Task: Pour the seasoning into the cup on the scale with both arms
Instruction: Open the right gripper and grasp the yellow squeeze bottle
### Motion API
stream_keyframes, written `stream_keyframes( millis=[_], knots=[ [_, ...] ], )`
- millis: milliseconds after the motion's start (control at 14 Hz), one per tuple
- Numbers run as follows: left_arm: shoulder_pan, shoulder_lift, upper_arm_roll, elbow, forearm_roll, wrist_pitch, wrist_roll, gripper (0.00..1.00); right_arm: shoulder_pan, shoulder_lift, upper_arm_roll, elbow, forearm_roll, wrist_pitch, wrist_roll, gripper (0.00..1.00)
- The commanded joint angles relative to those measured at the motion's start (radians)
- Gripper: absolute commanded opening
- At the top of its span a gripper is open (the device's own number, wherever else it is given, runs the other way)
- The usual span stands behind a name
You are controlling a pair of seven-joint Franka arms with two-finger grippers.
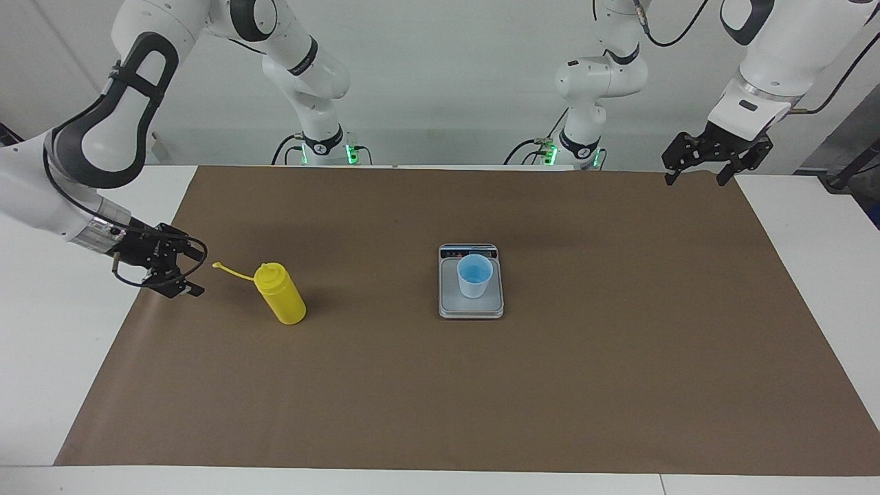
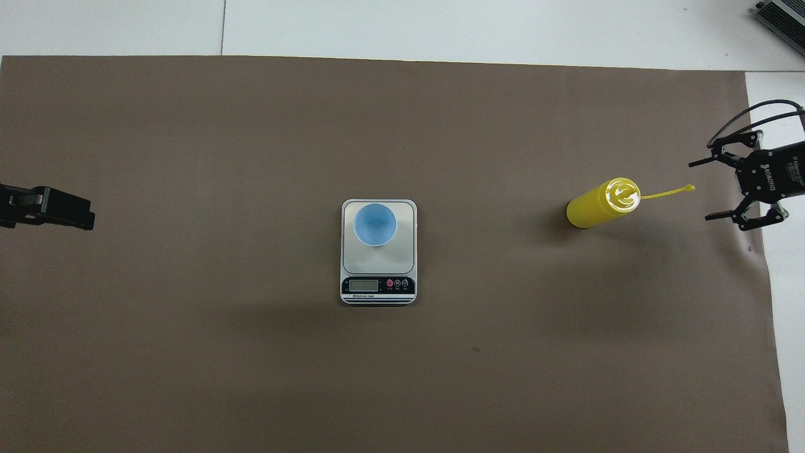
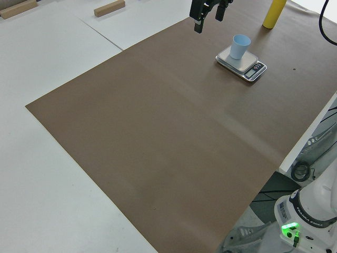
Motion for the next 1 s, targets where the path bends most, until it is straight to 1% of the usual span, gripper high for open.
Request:
stream_keyframes(
  millis=[0, 143, 357, 429, 571, 786, 929],
  knots=[
    [-0.009, -0.005, 0.008, 0.007, 0.004, -0.004, 0.008, 1.0, -0.008, 0.068, 0.006, 0.023, 0.091, -0.015, 0.024, 1.0],
    [0.0, -0.011, 0.004, 0.001, 0.0, 0.002, 0.005, 1.0, -0.004, 0.094, 0.006, 0.008, 0.142, -0.02, 0.073, 1.0],
    [-0.009, -0.014, 0.005, -0.012, -0.004, 0.022, -0.001, 1.0, 0.025, 0.095, 0.006, -0.038, 0.187, -0.006, 0.125, 1.0],
    [-0.01, -0.016, 0.005, -0.016, -0.004, 0.022, -0.001, 1.0, 0.027, 0.098, 0.006, -0.06, 0.226, -0.002, 0.139, 1.0],
    [-0.015, -0.027, 0.005, -0.035, -0.004, 0.023, 0.001, 1.0, 0.042, 0.09, 0.007, -0.118, 0.282, 0.052, 0.164, 1.0],
    [-0.049, -0.036, 0.014, -0.052, -0.002, 0.022, 0.005, 1.0, 0.072, 0.085, 0.009, -0.144, 0.309, 0.096, 0.181, 1.0],
    [-0.044, -0.036, 0.014, -0.052, -0.002, 0.025, 0.002, 1.0, 0.073, 0.075, 0.015, -0.181, 0.341, 0.116, 0.179, 1.0]
  ],
)
